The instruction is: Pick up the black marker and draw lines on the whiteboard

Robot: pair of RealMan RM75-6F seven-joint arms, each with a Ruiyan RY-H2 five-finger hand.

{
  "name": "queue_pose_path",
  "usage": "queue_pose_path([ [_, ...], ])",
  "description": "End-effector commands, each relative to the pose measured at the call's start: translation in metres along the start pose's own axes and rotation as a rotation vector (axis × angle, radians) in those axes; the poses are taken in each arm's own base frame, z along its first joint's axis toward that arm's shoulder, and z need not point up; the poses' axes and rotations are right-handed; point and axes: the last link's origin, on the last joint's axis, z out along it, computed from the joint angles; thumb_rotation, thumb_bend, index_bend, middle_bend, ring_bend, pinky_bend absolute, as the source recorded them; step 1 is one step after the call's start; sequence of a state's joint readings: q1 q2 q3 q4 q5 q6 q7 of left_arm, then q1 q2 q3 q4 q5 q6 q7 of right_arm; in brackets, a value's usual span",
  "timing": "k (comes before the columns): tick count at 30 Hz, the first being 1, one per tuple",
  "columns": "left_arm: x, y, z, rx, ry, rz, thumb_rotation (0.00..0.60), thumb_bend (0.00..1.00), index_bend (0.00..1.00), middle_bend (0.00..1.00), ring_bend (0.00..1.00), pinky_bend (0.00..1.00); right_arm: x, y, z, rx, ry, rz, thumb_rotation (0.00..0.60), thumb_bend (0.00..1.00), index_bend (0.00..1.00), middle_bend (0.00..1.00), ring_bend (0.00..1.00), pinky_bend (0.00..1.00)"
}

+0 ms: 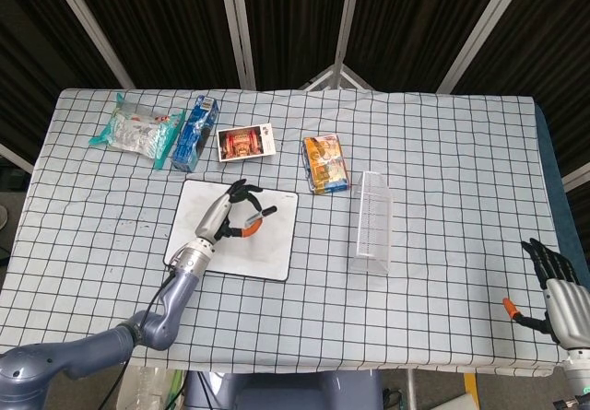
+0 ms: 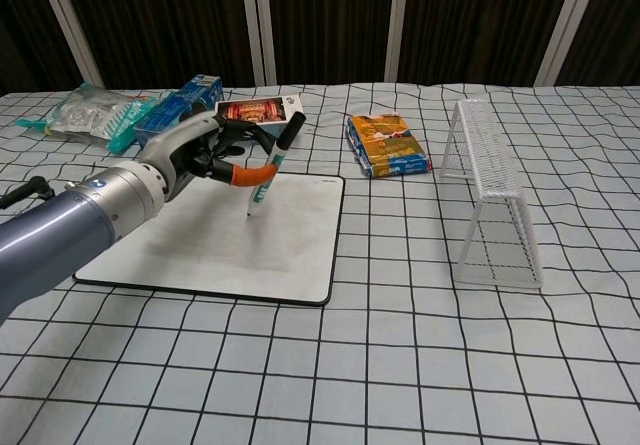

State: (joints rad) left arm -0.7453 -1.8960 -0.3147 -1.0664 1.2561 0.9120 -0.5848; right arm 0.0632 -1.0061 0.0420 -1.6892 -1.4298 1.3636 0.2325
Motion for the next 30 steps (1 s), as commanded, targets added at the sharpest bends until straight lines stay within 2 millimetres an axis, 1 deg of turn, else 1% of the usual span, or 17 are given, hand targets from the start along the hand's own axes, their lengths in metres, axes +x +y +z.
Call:
queue_pose_path([
  [1, -0.001, -0.001, -0.003, -0.001, -0.01, 0.005, 0.6, 0.57, 0.74, 0.21, 0.02, 0.04, 0.0, 0.0, 0.0, 0.001, 0.002, -0.002, 0.6, 0.3, 0.0, 0.0, 0.0, 0.0],
  [9, -0.007, -0.003, -0.016, -0.001, -0.048, 0.009, 0.6, 0.57, 0.74, 0.21, 0.02, 0.04, 0.0, 0.0, -0.001, 0.001, 0.005, -0.003, 0.6, 0.3, 0.0, 0.0, 0.0, 0.0],
  [16, -0.015, -0.001, -0.037, -0.012, -0.093, -0.017, 0.6, 0.57, 0.74, 0.22, 0.02, 0.04, 0.001, -0.001, -0.001, 0.006, 0.013, -0.008, 0.6, 0.3, 0.0, 0.0, 0.0, 0.0],
  [19, -0.016, 0.003, -0.046, -0.027, -0.1, -0.044, 0.6, 0.57, 0.74, 0.22, 0.02, 0.04, 0.001, -0.001, -0.001, 0.007, 0.017, -0.009, 0.6, 0.3, 0.0, 0.0, 0.0, 0.0],
  [21, -0.015, 0.006, -0.05, -0.039, -0.094, -0.062, 0.6, 0.57, 0.74, 0.22, 0.02, 0.04, 0.001, -0.001, -0.001, 0.008, 0.019, -0.009, 0.6, 0.3, 0.0, 0.0, 0.0, 0.0],
  [24, -0.008, 0.015, -0.055, -0.073, -0.066, -0.109, 0.6, 0.57, 0.74, 0.22, 0.02, 0.04, 0.001, -0.001, -0.002, 0.009, 0.021, -0.008, 0.6, 0.3, 0.0, 0.0, 0.0, 0.0],
  [30, 0.008, 0.023, -0.055, -0.108, -0.032, -0.113, 0.6, 0.57, 0.74, 0.22, 0.02, 0.04, 0.001, 0.0, -0.002, 0.009, 0.019, -0.007, 0.6, 0.3, 0.0, 0.0, 0.0, 0.0],
])
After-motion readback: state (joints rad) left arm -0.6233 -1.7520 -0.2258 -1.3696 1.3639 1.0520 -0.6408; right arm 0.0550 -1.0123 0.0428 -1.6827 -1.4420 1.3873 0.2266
